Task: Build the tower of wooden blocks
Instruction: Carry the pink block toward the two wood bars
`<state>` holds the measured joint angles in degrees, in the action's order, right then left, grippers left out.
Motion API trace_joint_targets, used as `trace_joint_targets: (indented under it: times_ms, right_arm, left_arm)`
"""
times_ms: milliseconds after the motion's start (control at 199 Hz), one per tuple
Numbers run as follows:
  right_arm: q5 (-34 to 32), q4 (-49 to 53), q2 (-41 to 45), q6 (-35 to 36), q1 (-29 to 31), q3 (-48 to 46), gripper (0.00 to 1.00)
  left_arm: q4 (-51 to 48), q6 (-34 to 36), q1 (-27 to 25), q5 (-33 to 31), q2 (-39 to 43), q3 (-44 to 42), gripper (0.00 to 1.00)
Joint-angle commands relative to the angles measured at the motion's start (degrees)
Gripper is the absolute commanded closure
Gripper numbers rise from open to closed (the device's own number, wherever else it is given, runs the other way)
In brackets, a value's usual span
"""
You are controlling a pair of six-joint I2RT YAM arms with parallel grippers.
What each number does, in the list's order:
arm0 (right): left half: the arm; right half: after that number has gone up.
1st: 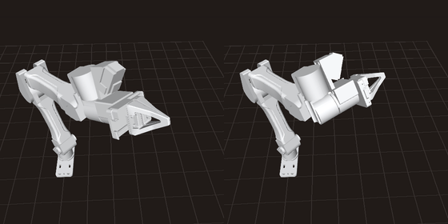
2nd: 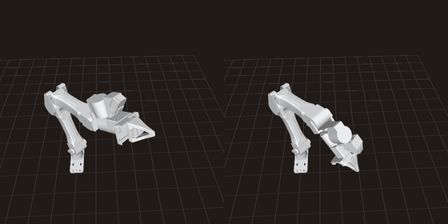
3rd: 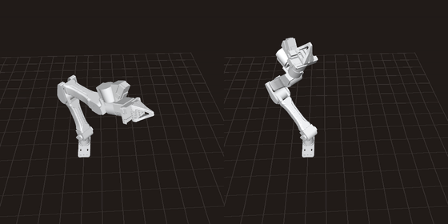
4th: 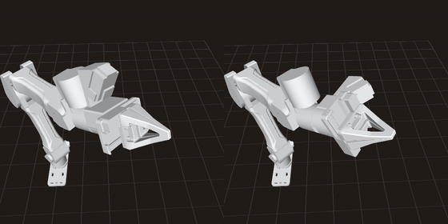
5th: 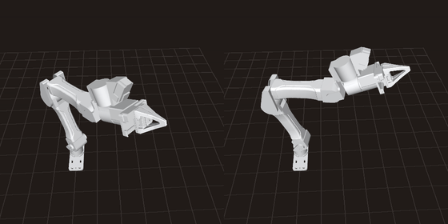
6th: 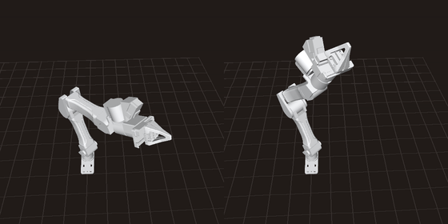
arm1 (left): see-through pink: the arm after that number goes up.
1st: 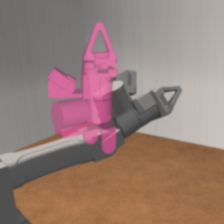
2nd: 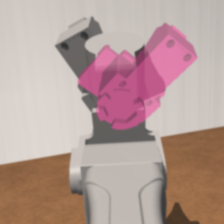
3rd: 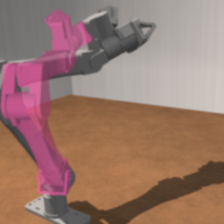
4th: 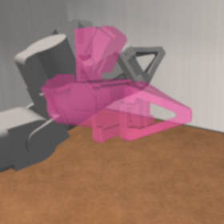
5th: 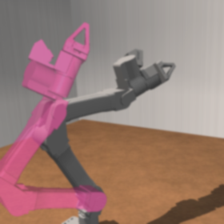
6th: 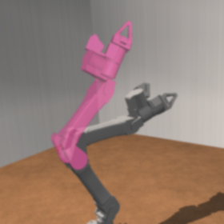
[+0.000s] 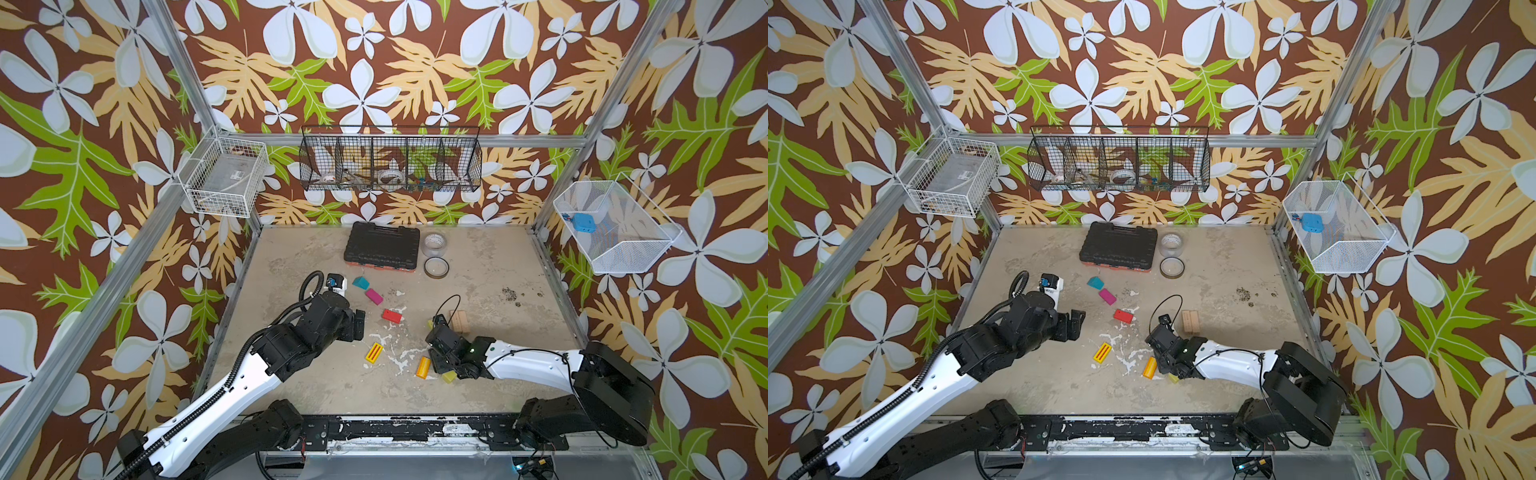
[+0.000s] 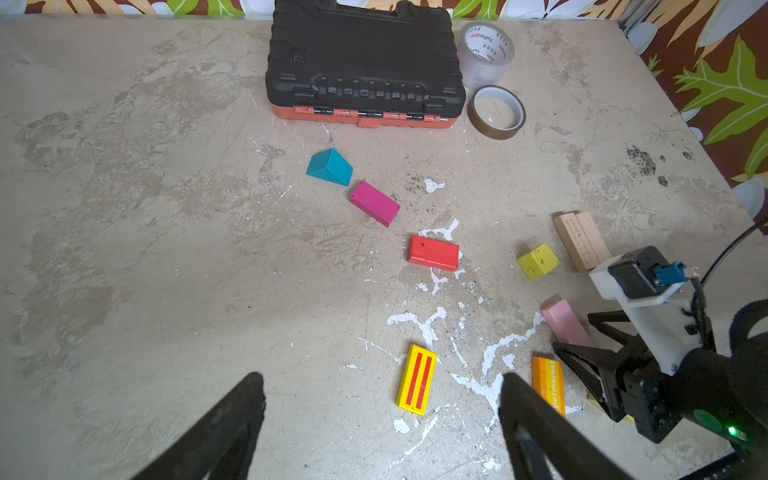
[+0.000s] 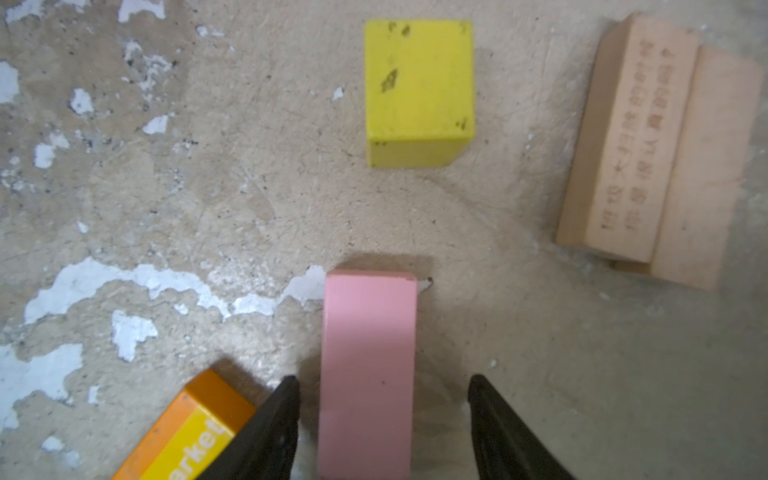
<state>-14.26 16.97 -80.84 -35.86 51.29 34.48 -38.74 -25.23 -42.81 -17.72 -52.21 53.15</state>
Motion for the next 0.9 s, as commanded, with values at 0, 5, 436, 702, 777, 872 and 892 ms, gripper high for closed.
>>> trace_joint_targets:
  times_ms: [0,5,436,702,777,872,892]
  right_arm:
    - [-0.5,5.4,0.5,-1.7,-0.7,-0.9,0.41]
    - [-0.5,5.5,0.5,-1.8,-0.8,-1.0,0.41]
    - [1.2,5.5,6.7,-4.5,-6.4,-5.0,0.45]
    - [3.8,3.9,6.4,-3.7,-11.1,-6.1,0.49]
    - [4.1,3.7,6.4,-3.2,-12.1,-5.9,0.49]
    - [6.4,2.6,6.8,-2.0,-12.2,-6.0,0.44]
    - [6.6,2.5,7.1,-2.1,-12.2,-6.2,0.42]
  left_arm:
    - [0.7,0.4,0.0,-0.5,0.0,-0.1,0.11]
    - [0.8,0.4,0.0,-0.4,0.1,-0.1,0.11]
    - [0.8,0.5,0.0,-0.4,0.1,-0.1,0.11]
    - [0.9,0.5,0.0,-0.3,0.7,-0.1,0.11]
    - [0.9,0.5,0.1,-0.3,0.8,-0.1,0.11]
    - [0.9,0.4,0.0,-0.4,0.9,-0.2,0.11]
    - [0.9,0.4,0.1,-0.5,0.9,-0.2,0.11]
